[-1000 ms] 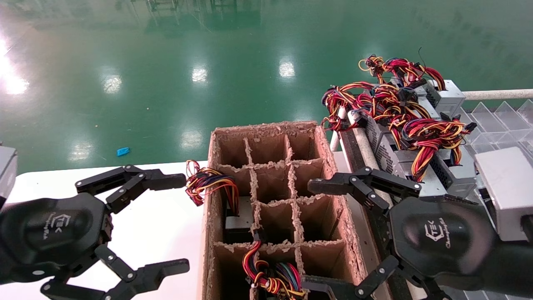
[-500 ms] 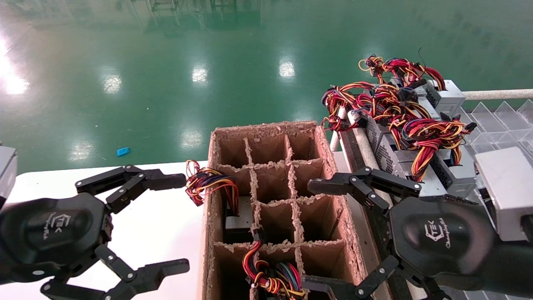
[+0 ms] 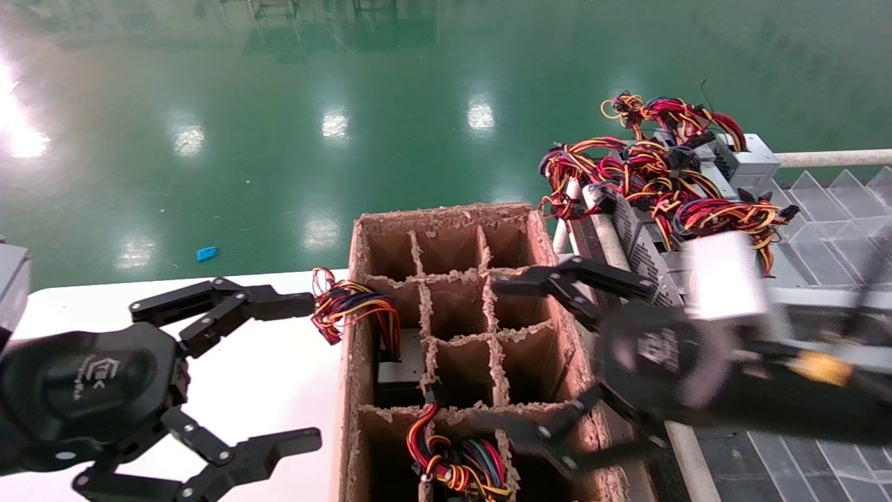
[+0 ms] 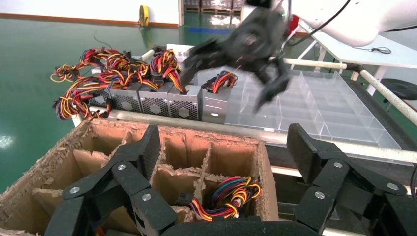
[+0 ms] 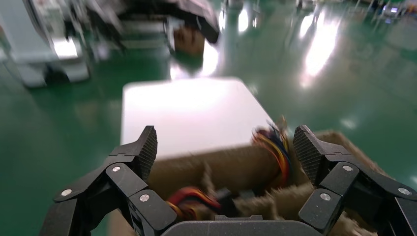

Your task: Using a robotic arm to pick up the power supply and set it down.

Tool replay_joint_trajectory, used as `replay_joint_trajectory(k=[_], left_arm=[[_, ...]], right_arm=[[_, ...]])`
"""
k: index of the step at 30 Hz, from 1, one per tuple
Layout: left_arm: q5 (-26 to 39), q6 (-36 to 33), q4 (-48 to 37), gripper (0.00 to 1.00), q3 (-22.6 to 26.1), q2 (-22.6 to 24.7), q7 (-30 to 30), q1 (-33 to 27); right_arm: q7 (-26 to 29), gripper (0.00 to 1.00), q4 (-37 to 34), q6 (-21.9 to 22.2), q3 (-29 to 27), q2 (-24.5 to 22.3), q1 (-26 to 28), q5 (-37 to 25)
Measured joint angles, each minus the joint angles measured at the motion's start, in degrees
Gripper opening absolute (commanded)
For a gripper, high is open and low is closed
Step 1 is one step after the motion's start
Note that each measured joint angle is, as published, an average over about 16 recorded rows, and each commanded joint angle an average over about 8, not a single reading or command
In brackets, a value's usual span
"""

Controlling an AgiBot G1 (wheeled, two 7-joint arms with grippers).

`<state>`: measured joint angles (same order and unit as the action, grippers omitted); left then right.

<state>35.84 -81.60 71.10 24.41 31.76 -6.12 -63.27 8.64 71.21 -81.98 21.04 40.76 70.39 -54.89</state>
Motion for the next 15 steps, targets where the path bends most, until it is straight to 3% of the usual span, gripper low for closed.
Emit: replay_joint_trajectory(k=[7, 15], left_arm=[[0.0, 0.0, 0.0, 0.0, 0.0, 0.0, 0.0, 0.0], [0.0, 0.0, 0.0, 0.0, 0.0, 0.0, 0.0, 0.0]], right_arm=[[-3.91, 1.0, -6.13, 0.05, 5.09, 6.96, 7.82, -10.01], [-12.99, 1.0, -17.12, -1.09, 9.9, 15.78, 15.21, -18.26]])
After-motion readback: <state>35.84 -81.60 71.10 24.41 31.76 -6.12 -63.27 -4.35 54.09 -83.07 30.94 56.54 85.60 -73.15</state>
